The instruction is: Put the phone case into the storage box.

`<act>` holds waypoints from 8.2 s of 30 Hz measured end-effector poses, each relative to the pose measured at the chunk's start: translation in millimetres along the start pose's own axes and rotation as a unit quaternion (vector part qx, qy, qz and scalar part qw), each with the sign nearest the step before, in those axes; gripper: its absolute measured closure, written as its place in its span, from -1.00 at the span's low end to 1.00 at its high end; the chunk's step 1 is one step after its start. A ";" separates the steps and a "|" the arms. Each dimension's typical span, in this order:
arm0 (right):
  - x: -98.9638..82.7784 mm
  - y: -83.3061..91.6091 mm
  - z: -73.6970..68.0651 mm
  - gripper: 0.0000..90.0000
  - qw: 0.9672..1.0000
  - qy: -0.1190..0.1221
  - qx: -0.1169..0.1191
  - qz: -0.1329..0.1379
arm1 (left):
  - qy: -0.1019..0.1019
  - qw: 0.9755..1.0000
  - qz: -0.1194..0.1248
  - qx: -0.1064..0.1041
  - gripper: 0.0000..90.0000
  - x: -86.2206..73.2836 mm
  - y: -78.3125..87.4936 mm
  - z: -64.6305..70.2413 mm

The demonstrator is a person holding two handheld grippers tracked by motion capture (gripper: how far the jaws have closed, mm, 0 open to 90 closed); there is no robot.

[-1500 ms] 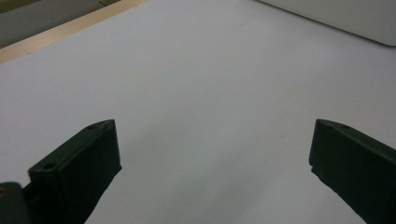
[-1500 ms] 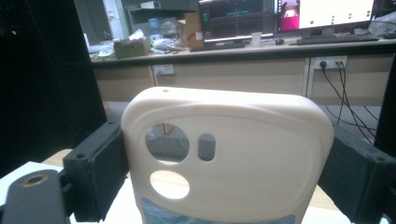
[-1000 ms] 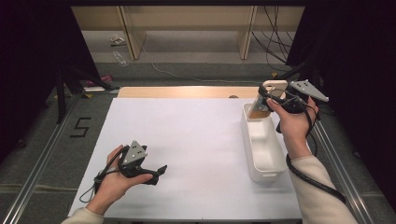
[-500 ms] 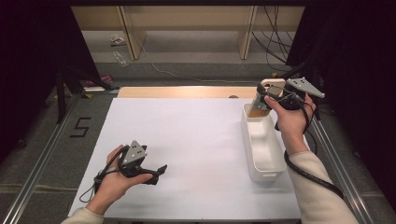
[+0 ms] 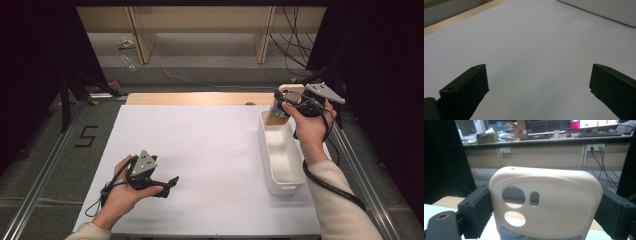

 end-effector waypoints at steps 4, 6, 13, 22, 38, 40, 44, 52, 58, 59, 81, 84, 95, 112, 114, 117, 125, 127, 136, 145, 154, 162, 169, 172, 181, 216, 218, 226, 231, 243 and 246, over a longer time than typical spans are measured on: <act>-0.2 -1.0 0.2 -0.73 1.000 0.000 -0.001 -0.001 | 0.000 1.000 0.000 0.000 -0.97 0.1 -0.1 0.3; -0.2 -1.6 0.4 -0.73 1.000 0.000 -0.001 -0.001 | -0.001 1.000 0.000 0.000 -0.97 0.1 -0.1 0.3; 1.2 -4.3 -0.4 -0.73 1.000 0.003 -0.002 -0.003 | 0.000 1.000 0.000 -0.001 -0.97 0.2 -0.3 0.5; 1.5 -7.8 -0.6 -0.73 1.000 0.004 -0.005 -0.006 | 0.000 1.000 0.000 0.000 -0.97 0.6 0.3 0.6; 1.3 -15.2 0.2 -0.73 1.000 0.004 -0.009 -0.014 | 0.000 1.000 0.000 -0.001 -0.97 0.8 0.2 0.7; 1.5 -16.1 0.4 -0.73 1.000 0.004 -0.009 -0.013 | 0.001 1.000 0.001 -0.001 -0.97 0.9 0.1 0.9; 1.6 -17.4 0.5 -0.73 1.000 0.004 -0.010 -0.015 | 0.001 1.000 0.001 -0.002 -0.97 1.0 0.1 0.9; 2.4 -21.0 1.1 -0.73 1.000 0.004 -0.012 -0.018 | 0.001 1.000 0.000 -0.002 -0.97 1.0 -0.1 1.0; 2.4 -23.7 0.8 -0.73 1.000 0.006 -0.014 -0.021 | 0.001 1.000 0.001 -0.001 -0.97 1.1 0.3 0.7; 2.2 -24.3 0.8 -0.73 1.000 0.007 -0.014 -0.022 | 0.001 1.000 0.000 -0.001 -0.97 1.1 0.2 0.8; 4.4 -31.2 0.7 -0.73 0.999 0.010 -0.019 -0.025 | 0.002 1.000 0.000 -0.002 -0.97 0.9 -0.1 0.5; 4.5 -33.0 0.9 -0.73 0.999 0.011 -0.022 -0.027 | 0.002 1.000 0.000 -0.002 -0.97 0.9 0.0 0.5; 4.8 -38.6 0.6 -0.73 0.999 0.013 -0.024 -0.031 | 0.002 1.000 0.001 -0.001 -0.97 0.9 0.1 0.1; 3.0 -42.3 2.0 -0.73 0.999 0.016 -0.029 -0.037 | 0.001 1.000 0.000 -0.002 -0.97 1.0 -0.1 0.7; 2.8 -42.7 2.2 -0.73 0.999 0.016 -0.029 -0.037 | 0.001 1.000 0.000 -0.002 -0.97 1.0 0.0 0.6; 1.6 -44.3 3.5 -0.73 0.999 0.017 -0.033 -0.040 | 0.002 1.000 0.001 -0.002 -0.97 0.9 -0.3 0.6; 0.5 -47.3 5.0 -0.73 0.998 0.021 -0.038 -0.043 | 0.002 1.000 0.000 -0.002 -0.97 1.0 -0.2 0.8; 0.3 -48.3 4.8 -0.73 0.998 0.022 -0.039 -0.042 | 0.002 1.000 0.000 -0.003 -0.97 1.0 -0.2 0.8; -2.5 -53.6 5.1 -0.73 0.998 0.022 -0.045 -0.046 | 0.001 1.000 0.001 -0.003 -0.97 1.0 -0.6 1.2; -6.9 -57.6 5.5 -0.73 0.997 0.023 -0.052 -0.053 | 0.002 1.000 0.001 -0.003 -0.97 0.9 -0.7 1.2; -8.6 -60.4 5.4 -0.73 0.997 0.020 -0.055 -0.053 | 0.002 1.000 0.001 -0.003 -0.97 0.8 -0.9 1.2; -9.9 -61.8 4.9 -0.73 0.997 0.023 -0.055 -0.054 | 0.001 1.000 0.001 -0.003 -0.97 0.8 -0.6 0.9; -12.1 -63.1 4.5 -0.73 0.997 0.025 -0.055 -0.057 | 0.002 1.000 0.001 -0.004 -0.97 0.7 -0.8 1.0; -12.7 -63.5 4.4 -0.73 0.996 0.026 -0.055 -0.058 | 0.001 1.000 0.001 -0.004 -0.97 0.7 -0.7 0.9; -14.0 -64.3 4.1 -0.73 0.996 0.031 -0.050 -0.060 | 0.002 1.000 0.001 -0.004 -0.97 0.8 -0.7 1.0; -23.4 -68.1 6.0 -0.74 0.995 0.039 -0.042 -0.079 | 0.002 1.000 -0.001 -0.005 -0.97 0.3 -1.5 1.0; -24.0 -68.5 5.9 -0.74 0.995 0.039 -0.041 -0.080 | 0.002 1.000 -0.001 -0.004 -0.97 0.4 -1.4 1.0; -27.3 -69.7 6.6 -0.74 0.995 0.038 -0.040 -0.083 | 0.003 1.000 0.000 -0.004 -0.97 0.6 -1.6 1.3; -28.0 -69.9 6.6 -0.74 0.995 0.039 -0.040 -0.085 | 0.002 1.000 -0.001 -0.004 -0.97 0.4 -1.8 1.4; -28.8 -70.2 7.2 -0.74 0.995 0.038 -0.040 -0.087 | 0.002 1.000 -0.001 -0.004 -0.97 0.9 -1.8 1.6; -28.9 -70.0 7.4 -0.74 0.995 0.037 -0.040 -0.087 | 0.001 1.000 -0.001 -0.004 -0.97 1.0 -1.7 1.6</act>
Point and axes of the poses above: each handheld gripper's, and its own axes: y roughly backward along the jaws, x roughly out of its top, z roughly to its right, the point moved 4 cm from there along -y, roughly forward along the jaws, and after that the axes turned 8 degrees about -z, right-handed, at the moved point
